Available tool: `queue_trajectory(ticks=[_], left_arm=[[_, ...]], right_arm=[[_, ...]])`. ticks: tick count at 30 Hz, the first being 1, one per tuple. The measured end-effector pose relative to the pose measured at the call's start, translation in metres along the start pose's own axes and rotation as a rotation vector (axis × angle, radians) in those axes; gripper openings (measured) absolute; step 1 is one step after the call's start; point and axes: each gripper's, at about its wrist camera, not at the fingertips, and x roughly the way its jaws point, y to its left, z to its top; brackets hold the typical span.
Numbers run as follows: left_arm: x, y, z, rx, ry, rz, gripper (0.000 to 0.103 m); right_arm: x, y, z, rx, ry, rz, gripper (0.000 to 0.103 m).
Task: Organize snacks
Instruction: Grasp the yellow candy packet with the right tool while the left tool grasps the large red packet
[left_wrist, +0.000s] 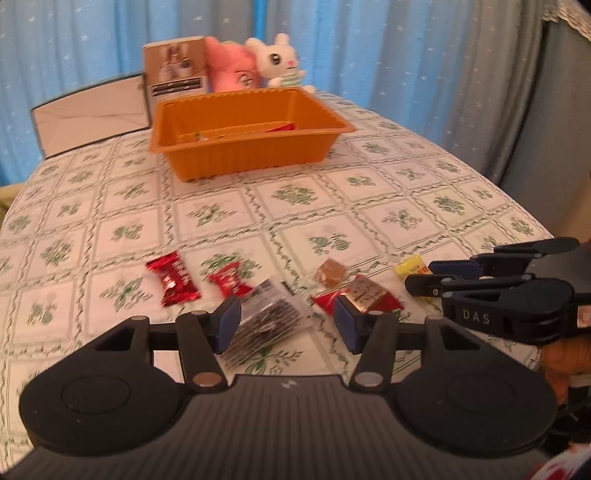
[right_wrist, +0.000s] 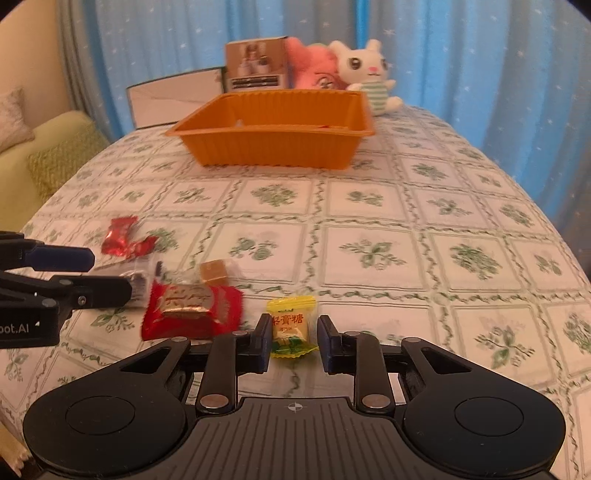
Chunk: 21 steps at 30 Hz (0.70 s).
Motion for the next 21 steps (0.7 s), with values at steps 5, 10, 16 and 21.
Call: queue_trajectory(ticks=[5, 10, 16, 21], left_arm=[[0.012, -0.018, 0.01, 0.147, 0.015, -0.081, 0.052], [0.029, -0.036, 0.016, 0.296, 0.043, -0.12, 0.051], [0.049, -0.042, 0.017, 0.338, 0.112, -0.161, 0.044], [0.05, -0.049, 0.009, 0.338, 0.144, -0.171, 0.035]], right_arm=[[-0.007, -0.018, -0.002, 0.051, 0.022, -0.041, 0.026], [-0.009, -0.025, -0.006, 0.066, 0.023, -0.051, 0.026], [-0.009, -0.029, -0.006, 0.079, 0.015, -0.055, 0.026], [-0.008, -0.027, -0.006, 0.066, 0.012, -0.061, 0.026]])
